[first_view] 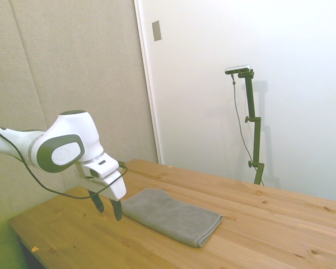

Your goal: Fold the towel

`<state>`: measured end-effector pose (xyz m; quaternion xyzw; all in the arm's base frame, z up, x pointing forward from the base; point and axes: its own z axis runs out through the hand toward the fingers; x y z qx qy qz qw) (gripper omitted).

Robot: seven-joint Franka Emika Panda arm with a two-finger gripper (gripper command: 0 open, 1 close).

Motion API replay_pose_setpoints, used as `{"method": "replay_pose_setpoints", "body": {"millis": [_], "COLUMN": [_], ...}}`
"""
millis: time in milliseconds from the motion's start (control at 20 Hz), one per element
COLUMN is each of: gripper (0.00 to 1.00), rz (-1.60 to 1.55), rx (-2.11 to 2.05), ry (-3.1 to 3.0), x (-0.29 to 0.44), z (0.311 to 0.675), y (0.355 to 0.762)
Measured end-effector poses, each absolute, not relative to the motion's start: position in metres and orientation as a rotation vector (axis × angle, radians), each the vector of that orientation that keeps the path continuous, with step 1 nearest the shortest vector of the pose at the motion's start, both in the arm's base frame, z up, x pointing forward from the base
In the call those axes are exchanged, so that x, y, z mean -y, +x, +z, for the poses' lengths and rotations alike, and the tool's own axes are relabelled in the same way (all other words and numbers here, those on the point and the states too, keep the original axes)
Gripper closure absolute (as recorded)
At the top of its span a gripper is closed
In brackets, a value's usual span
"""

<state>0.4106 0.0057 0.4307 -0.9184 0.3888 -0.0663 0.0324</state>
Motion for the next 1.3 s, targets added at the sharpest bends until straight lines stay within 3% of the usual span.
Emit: {"method": "replay_pose_setpoints", "body": {"millis": [200, 350, 650, 900, 1300], "gripper": [0.00, 0.00, 0.00, 0.00, 0.00], "rz": [-0.212, -0.260, -0.433, -0.592, -0.613], "rx": [-1.221, -1.265, -1.353, -1.421, -1.476], "ry": [-2.814, -2.835, -2.973, -3.115, -3.239], "x": [-0.007, -0.032, -0.131, -0.209, -0.233], "z": [0.438, 0.441, 0.411, 0.388, 0.362], "y": [0.423, 0.464, 0.536, 0.555, 0.580]}}
